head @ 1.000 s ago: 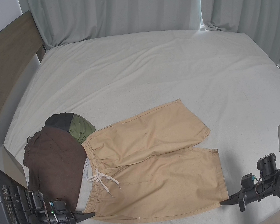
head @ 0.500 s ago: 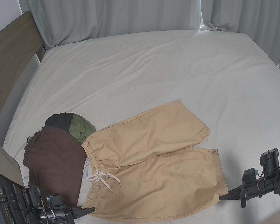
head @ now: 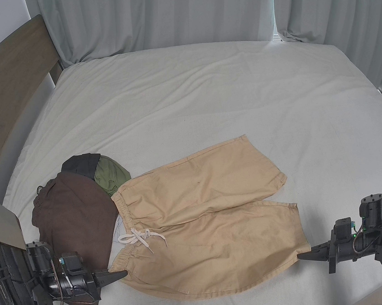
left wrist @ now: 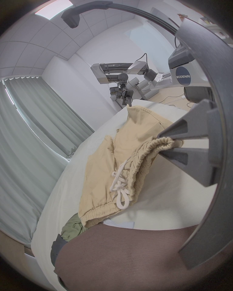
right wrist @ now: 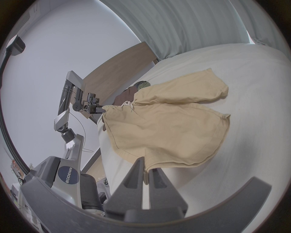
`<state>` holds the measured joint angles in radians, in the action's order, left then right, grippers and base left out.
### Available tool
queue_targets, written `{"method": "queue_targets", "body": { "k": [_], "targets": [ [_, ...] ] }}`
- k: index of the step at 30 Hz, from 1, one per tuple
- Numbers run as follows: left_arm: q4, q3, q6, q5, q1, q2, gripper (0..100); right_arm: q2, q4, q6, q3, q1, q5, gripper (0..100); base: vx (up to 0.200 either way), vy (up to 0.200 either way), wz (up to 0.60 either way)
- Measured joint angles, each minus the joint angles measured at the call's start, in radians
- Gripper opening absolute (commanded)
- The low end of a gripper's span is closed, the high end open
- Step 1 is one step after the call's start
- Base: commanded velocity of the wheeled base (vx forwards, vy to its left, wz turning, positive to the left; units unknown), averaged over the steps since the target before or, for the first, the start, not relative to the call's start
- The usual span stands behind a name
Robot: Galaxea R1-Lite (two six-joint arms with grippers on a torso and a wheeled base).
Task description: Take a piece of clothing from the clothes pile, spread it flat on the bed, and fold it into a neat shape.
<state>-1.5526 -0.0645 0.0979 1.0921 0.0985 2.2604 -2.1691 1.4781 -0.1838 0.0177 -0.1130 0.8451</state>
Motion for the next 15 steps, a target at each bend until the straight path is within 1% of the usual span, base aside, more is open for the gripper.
{"method": "queue_targets", "body": {
  "k": [5,15],
  "targets": [
    [0.0,-0.014,0.001,-0.007,0.0,-0.006,0,0.003,0.042,0.028,0.0,-0.003,0.001,0,0.0,0.0,0.0],
    [0.0,-0.033,-0.004,-0.011,0.0,-0.021,0,0.032,0.058,0.044,0.0,-0.007,0.006,0,0.0,0.0,0.0]
  ]
}}
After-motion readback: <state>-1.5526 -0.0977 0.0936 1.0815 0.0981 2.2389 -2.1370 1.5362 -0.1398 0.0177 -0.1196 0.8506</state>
